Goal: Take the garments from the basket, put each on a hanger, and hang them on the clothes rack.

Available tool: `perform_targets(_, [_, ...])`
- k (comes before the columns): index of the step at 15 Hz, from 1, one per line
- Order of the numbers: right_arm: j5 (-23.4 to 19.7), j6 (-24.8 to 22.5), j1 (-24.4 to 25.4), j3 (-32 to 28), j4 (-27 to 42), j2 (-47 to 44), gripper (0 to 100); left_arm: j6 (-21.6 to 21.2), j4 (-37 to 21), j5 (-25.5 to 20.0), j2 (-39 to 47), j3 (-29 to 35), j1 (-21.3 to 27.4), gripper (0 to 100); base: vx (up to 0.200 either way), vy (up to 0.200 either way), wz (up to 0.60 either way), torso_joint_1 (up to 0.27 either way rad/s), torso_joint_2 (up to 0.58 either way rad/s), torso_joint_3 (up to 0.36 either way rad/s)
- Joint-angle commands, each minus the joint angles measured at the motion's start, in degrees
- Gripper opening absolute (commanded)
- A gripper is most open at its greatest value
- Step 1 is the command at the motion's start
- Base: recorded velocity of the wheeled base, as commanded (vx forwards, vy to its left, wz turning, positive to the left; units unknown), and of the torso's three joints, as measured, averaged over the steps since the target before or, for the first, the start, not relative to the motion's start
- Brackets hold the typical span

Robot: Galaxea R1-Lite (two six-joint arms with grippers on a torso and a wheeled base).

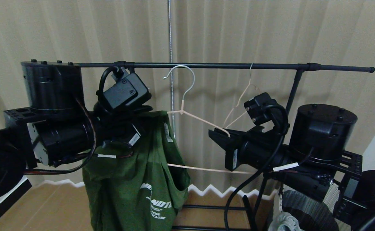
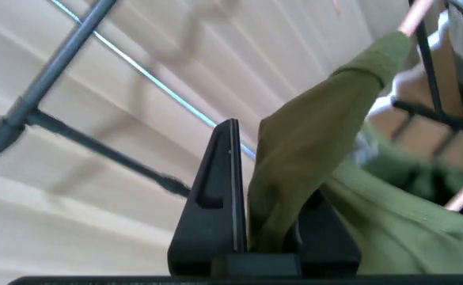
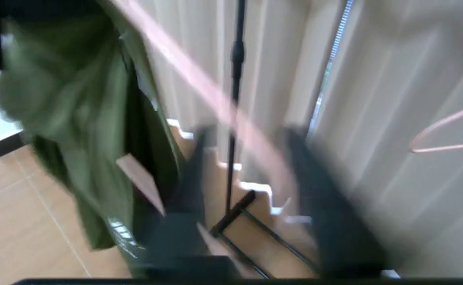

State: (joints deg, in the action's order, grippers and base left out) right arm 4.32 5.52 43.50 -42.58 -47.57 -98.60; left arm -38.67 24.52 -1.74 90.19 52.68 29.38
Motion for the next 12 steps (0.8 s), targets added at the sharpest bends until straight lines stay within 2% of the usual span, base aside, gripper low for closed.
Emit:
perform_targets(1, [0.2, -0.1, 0.0, 0.0, 0.2, -0.4, 100, -0.1, 8.4, 0.7, 1.1, -4.6, 0.0, 0, 0.0, 0.0, 0.0, 0.0, 0.0, 0.0])
perform_targets(4, [0.5, -1.2, -0.4, -0.4, 0.1, -0.1, 100, -0.1, 8.3, 1.7, 1.0, -4.6, -2.0, 0, 0.0, 0.0, 0.0, 0.0, 0.0, 0.0])
perform_targets(7, [0.5, -3.5, -3.9, -0.7, -0.1, 0.8, 100, -0.1, 7.8, 3.1, 0.9, -5.6, -3.2, 0, 0.0, 0.0, 0.0, 0.0, 0.0, 0.0])
perform_targets(10, [0.3, -6.6, -8.3, -0.1, -4.2, 0.5, 100, -0.1, 8.3, 3.1, 0.6, -7.9, -3.2, 0, 0.0, 0.0, 0.0, 0.0, 0.0, 0.0])
perform_targets(12, [0.3, -6.9, -9.9, -0.1, -4.4, 0.4, 100, -0.1, 8.2, 3.2, 0.6, -7.8, -3.3, 0, 0.0, 0.0, 0.0, 0.0, 0.0, 0.0])
